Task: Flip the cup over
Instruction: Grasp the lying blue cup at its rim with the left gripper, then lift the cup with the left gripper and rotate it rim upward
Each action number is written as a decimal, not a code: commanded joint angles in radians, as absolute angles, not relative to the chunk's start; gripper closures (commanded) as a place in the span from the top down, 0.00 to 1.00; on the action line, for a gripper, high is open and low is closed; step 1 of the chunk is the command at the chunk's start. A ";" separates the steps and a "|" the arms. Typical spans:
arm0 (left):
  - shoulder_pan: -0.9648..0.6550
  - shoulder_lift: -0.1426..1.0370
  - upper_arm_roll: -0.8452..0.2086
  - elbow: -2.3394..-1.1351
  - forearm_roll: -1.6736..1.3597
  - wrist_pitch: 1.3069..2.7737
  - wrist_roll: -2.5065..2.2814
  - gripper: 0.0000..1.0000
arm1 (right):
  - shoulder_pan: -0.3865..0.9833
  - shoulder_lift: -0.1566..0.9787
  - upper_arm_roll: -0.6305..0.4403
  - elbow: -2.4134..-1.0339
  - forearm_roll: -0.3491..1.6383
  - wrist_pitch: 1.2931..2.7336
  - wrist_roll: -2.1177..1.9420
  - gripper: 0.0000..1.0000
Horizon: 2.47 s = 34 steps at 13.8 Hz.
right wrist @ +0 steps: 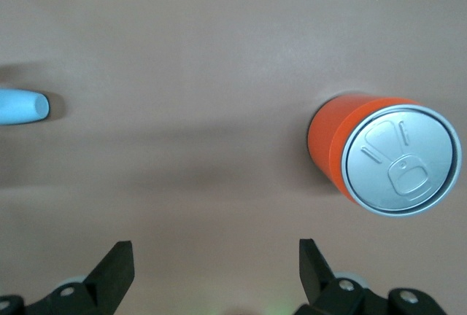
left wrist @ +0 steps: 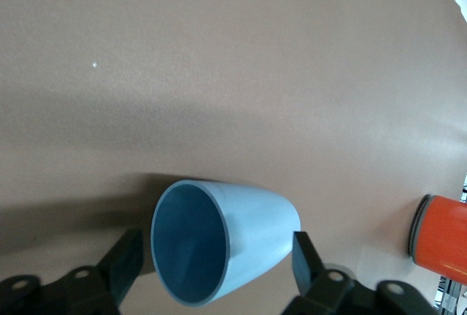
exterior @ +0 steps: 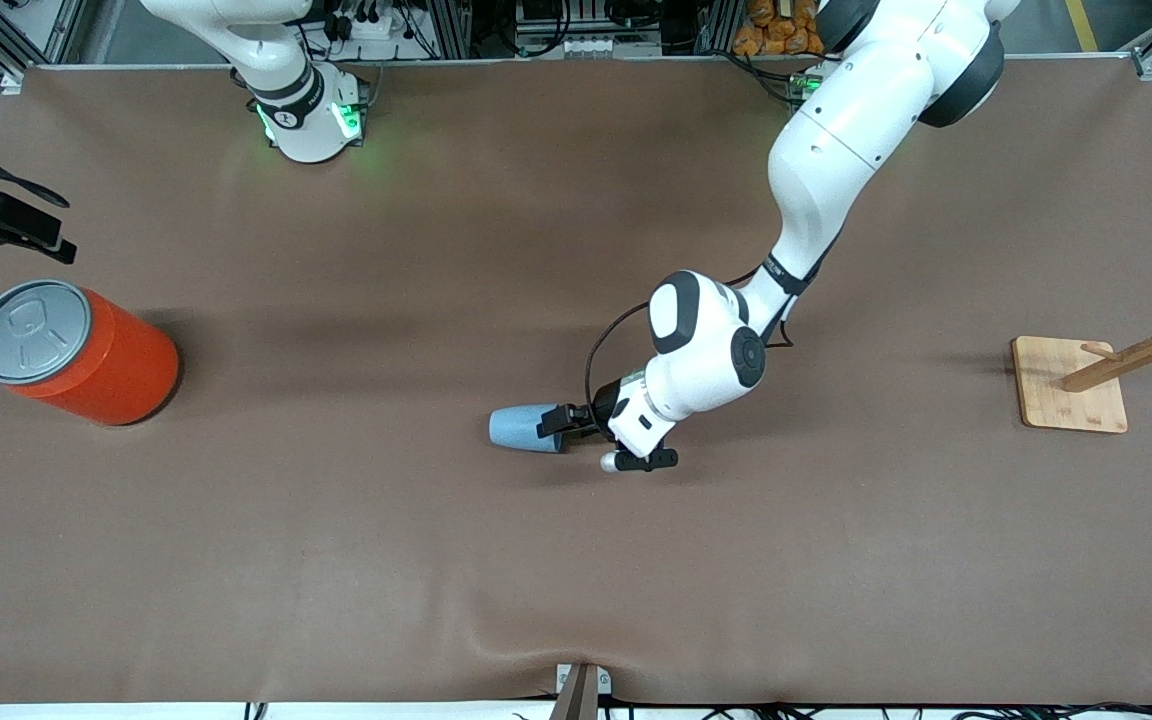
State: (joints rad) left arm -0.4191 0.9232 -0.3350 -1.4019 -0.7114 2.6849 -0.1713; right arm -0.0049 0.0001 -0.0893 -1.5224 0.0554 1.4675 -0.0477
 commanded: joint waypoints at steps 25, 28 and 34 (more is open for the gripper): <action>-0.362 0.738 -0.322 -1.457 -0.864 2.743 -0.325 0.00 | -0.006 0.002 -0.087 -1.508 0.044 1.494 -0.043 1.00; -0.260 0.700 -0.305 -1.457 -0.772 2.590 -0.328 0.00 | -0.002 0.002 -0.087 -1.508 0.032 1.493 -0.041 1.00; -0.071 0.566 -0.302 -1.528 -0.519 2.260 -0.353 0.00 | -0.006 0.002 -0.087 -1.506 0.031 1.493 -0.041 1.00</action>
